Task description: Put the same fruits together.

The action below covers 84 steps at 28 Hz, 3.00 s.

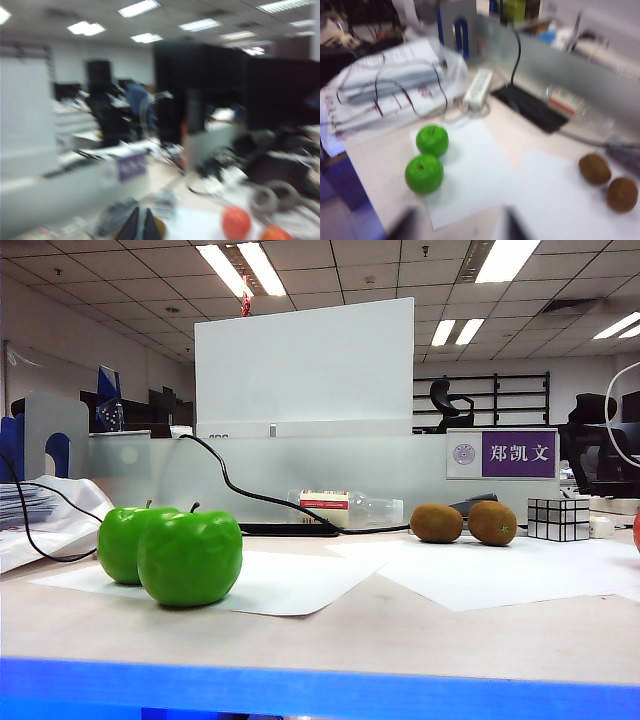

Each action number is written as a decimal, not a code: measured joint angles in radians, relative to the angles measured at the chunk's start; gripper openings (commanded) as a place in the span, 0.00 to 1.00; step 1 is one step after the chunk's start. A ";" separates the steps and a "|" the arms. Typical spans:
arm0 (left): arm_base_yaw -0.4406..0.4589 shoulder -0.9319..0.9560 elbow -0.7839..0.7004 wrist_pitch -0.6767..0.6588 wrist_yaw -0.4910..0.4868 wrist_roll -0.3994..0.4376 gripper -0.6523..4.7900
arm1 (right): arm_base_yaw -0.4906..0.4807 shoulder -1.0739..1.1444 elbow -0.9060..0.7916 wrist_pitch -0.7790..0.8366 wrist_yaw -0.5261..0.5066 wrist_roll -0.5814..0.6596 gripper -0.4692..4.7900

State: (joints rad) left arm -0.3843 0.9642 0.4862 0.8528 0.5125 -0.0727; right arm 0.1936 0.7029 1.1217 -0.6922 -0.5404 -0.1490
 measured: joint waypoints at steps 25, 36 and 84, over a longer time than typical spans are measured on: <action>0.060 -0.958 0.016 -1.326 -0.689 0.145 0.11 | -0.001 -0.552 -0.447 0.126 0.242 0.230 0.09; 0.060 -0.958 -0.092 -1.226 -0.657 0.124 0.11 | -0.002 -0.550 -0.838 0.653 0.296 0.344 0.09; 0.060 -0.958 -0.478 -0.828 -0.624 0.074 0.11 | -0.001 -0.553 -1.111 0.858 0.500 0.388 0.09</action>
State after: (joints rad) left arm -0.3248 0.0059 0.0082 0.0250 -0.1112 0.0017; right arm 0.1925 0.1501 0.0105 0.1661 -0.0406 0.2386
